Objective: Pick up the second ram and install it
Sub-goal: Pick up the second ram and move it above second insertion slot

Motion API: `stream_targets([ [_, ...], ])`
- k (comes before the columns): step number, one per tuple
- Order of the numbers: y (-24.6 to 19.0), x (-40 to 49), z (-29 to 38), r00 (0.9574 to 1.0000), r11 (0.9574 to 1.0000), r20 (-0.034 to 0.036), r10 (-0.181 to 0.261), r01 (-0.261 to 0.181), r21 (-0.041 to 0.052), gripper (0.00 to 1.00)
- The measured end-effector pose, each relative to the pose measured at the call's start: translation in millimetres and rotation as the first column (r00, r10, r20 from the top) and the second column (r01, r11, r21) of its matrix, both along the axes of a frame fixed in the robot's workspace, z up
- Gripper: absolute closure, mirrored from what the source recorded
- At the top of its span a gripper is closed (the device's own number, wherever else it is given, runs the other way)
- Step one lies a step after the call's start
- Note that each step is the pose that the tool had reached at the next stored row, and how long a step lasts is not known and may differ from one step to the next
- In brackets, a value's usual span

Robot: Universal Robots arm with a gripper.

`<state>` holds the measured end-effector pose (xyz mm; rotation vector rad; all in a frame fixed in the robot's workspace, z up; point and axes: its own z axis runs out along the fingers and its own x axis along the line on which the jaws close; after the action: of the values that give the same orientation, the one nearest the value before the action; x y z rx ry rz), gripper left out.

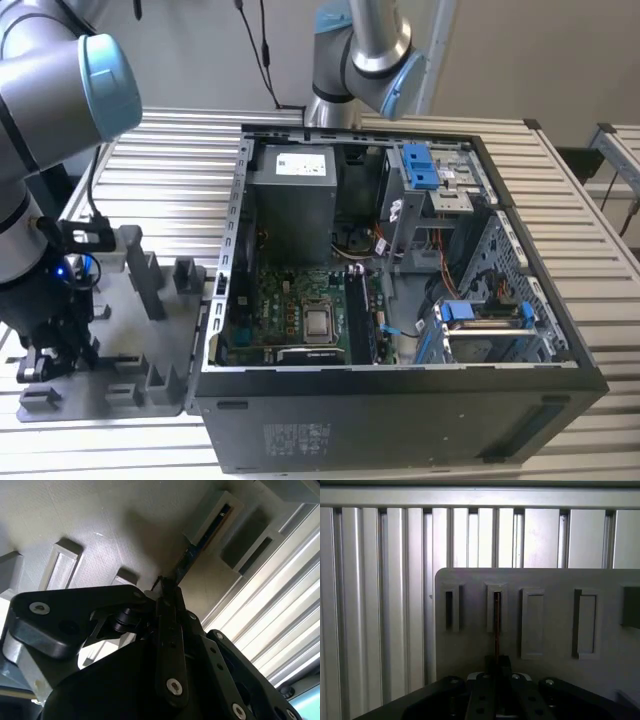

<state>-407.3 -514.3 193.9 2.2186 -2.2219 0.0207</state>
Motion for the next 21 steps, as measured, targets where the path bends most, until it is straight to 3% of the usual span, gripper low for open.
stream_targets([
  [7, -0.2, 0.0, 0.8, 1.0000, 1.0000, 0.0000, 0.000, 0.000, -0.0001, 0.86],
  [21, -0.1, 0.0, 16.0, 1.0000, 1.0000, 0.0000, 0.000, 0.000, -0.0001, 0.86],
])
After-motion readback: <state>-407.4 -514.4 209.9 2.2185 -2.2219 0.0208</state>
